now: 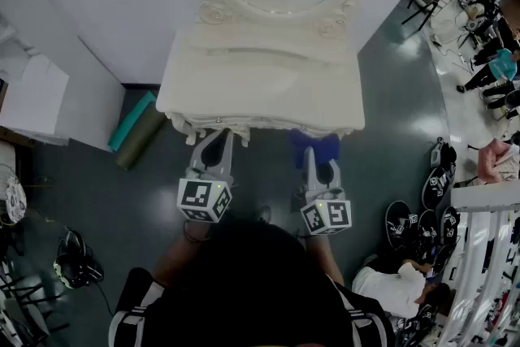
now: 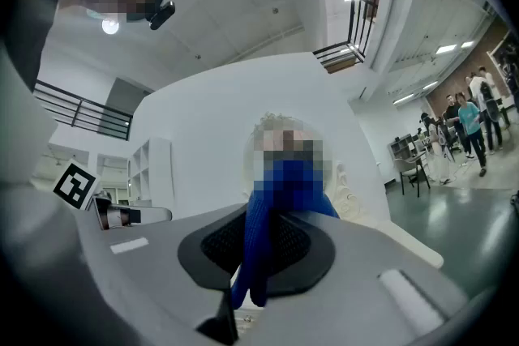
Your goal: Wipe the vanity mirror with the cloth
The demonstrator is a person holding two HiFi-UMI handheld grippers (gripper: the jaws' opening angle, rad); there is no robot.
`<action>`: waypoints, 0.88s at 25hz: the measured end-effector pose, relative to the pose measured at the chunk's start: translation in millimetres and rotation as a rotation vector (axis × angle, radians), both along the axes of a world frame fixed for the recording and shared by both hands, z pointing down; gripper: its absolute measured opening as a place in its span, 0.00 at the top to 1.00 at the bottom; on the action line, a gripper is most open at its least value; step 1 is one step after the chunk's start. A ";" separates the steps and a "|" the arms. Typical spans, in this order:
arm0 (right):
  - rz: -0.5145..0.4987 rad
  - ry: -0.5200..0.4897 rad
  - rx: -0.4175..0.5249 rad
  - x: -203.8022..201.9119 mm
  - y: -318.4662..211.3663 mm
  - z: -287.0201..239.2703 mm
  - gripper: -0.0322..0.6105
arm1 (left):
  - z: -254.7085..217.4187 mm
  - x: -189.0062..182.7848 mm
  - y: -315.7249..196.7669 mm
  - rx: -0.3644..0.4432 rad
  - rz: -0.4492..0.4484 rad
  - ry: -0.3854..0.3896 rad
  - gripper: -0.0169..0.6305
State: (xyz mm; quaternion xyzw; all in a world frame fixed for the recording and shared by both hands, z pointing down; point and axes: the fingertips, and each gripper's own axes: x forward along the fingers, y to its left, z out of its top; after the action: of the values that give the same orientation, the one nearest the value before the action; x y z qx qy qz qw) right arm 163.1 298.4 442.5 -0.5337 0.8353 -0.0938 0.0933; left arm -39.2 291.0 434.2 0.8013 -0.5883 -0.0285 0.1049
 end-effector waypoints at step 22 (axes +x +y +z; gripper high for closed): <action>0.028 -0.012 -0.019 -29.7 0.5 -0.6 0.89 | 4.5 -31.7 1.9 -0.018 0.012 0.000 0.96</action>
State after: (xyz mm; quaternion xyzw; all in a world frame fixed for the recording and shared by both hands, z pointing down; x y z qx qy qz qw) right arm 133.4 298.9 441.9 -0.5456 0.8262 -0.1037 0.0946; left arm -70.9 292.9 438.7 0.8038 -0.5838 -0.0227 0.1123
